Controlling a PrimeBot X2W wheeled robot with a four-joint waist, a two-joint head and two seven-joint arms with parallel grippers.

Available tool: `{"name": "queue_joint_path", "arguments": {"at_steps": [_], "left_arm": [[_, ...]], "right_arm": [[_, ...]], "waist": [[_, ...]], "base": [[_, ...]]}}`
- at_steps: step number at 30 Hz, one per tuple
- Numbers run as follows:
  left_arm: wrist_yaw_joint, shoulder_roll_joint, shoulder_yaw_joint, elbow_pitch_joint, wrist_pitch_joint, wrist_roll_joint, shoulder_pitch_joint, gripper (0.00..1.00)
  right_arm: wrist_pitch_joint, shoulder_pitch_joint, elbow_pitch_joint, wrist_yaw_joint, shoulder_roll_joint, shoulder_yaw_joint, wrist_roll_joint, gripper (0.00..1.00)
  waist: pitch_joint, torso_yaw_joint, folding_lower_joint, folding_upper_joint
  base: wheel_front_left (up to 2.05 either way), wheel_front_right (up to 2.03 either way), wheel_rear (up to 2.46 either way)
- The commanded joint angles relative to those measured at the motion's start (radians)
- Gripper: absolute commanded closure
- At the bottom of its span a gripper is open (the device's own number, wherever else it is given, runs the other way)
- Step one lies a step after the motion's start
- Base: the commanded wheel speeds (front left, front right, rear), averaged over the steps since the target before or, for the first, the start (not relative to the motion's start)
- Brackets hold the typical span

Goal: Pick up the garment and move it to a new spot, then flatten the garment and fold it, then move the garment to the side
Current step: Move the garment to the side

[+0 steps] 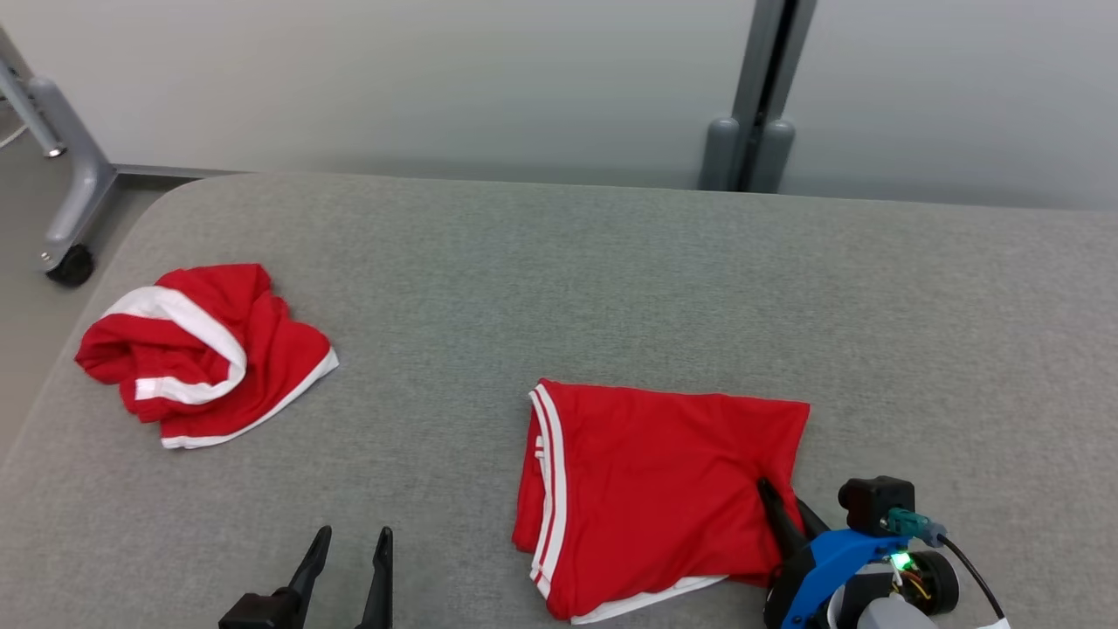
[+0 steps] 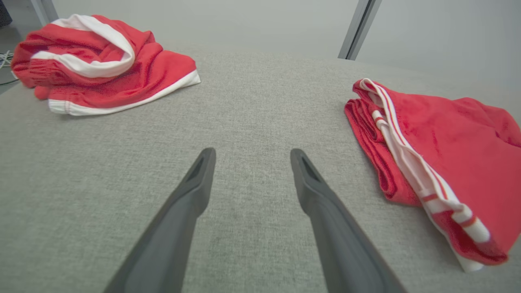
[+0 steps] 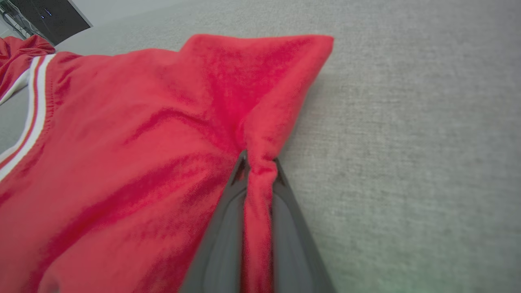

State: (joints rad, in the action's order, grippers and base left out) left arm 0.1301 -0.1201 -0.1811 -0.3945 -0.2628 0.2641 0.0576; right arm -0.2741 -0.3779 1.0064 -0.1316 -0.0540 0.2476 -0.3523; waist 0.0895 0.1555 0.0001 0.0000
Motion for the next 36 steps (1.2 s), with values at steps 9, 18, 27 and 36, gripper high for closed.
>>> {"name": "queue_joint_path", "arguments": {"at_steps": [9,18,27,36], "left_arm": [[0.001,0.014,-0.032,0.042,-0.003,0.003,-0.003,0.00],[0.001,0.009,-0.147,0.096,-0.003,0.031,-0.035,0.00],[0.001,-0.049,-0.248,0.126,-0.003,0.056,-0.070,0.00],[0.001,-0.136,-0.295,0.173,-0.002,0.077,-0.100,0.00]], "right_arm": [[0.014,0.108,-0.092,0.003,-0.005,-0.106,0.103,1.00],[0.011,0.145,-0.176,0.002,-0.002,-0.134,0.145,1.00],[0.010,0.120,-0.254,0.002,0.001,-0.171,0.108,1.00],[0.010,-0.068,-0.247,0.001,0.000,-0.337,0.279,1.00]], "waist": [[-0.023,-0.247,-0.0001,0.0000],[0.015,-0.481,-0.0001,0.0000],[0.083,-0.539,-0.0001,0.0000],[0.204,-0.464,-0.0001,0.0000]], "base": [[0.00,0.00,0.00],[0.00,0.00,0.00],[0.00,0.00,0.00],[0.00,0.00,0.00]]}}
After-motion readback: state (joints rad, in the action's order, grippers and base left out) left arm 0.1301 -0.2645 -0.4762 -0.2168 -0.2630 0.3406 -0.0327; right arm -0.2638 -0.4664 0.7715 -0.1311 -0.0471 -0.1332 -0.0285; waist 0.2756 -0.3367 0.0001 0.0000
